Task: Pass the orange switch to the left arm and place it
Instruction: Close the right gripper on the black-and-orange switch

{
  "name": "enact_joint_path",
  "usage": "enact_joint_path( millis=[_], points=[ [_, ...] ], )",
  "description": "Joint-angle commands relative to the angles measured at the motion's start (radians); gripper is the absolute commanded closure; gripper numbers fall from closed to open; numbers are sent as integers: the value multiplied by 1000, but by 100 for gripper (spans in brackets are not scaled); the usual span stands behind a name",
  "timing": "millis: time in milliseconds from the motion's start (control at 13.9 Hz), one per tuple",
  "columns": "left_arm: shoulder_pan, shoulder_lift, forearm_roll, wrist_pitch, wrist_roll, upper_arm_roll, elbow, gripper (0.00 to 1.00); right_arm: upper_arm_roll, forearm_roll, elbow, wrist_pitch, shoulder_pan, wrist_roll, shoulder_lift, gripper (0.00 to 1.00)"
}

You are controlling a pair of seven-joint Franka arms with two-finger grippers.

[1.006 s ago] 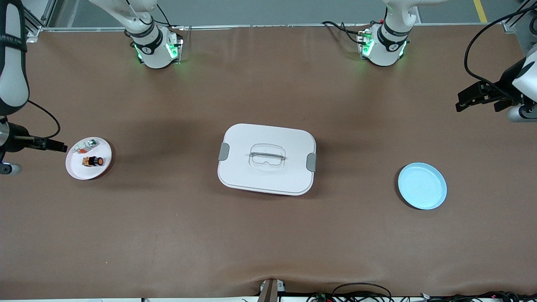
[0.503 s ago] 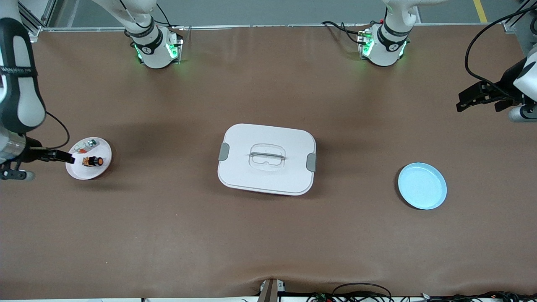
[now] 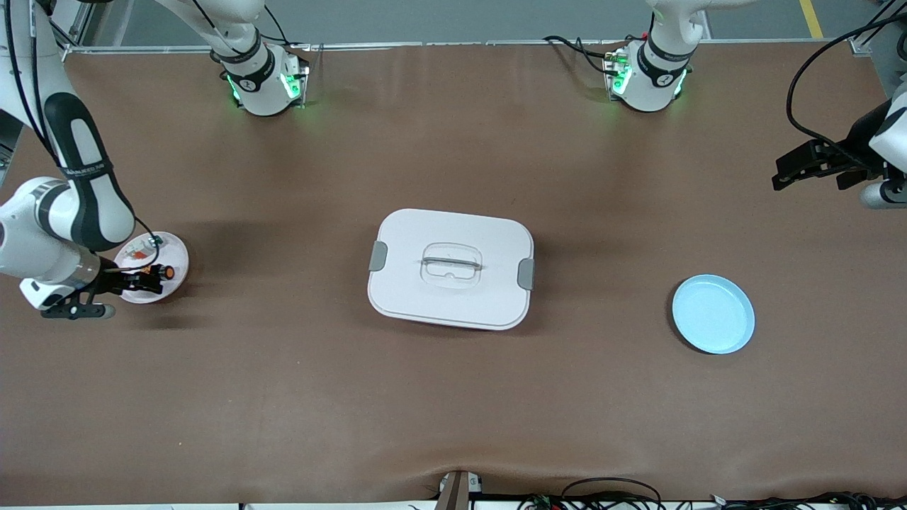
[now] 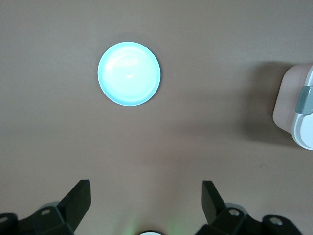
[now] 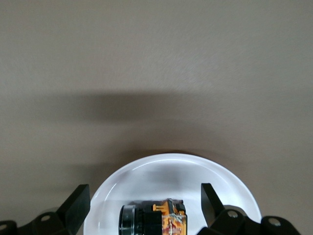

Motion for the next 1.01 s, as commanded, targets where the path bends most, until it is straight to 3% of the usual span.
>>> enact_joint_path(
  millis=[0, 431, 934],
  points=[
    [5, 4, 0, -6, -4, -3, 12, 0, 14, 14, -17, 11, -23, -77, -1, 0],
    [5, 4, 0, -6, -4, -4, 12, 0, 14, 15, -32, -4, -63, -111, 2, 0],
    [-1, 4, 0, -6, -4, -4, 12, 0, 12, 89, -38, -74, -63, -59, 7, 0]
  ],
)
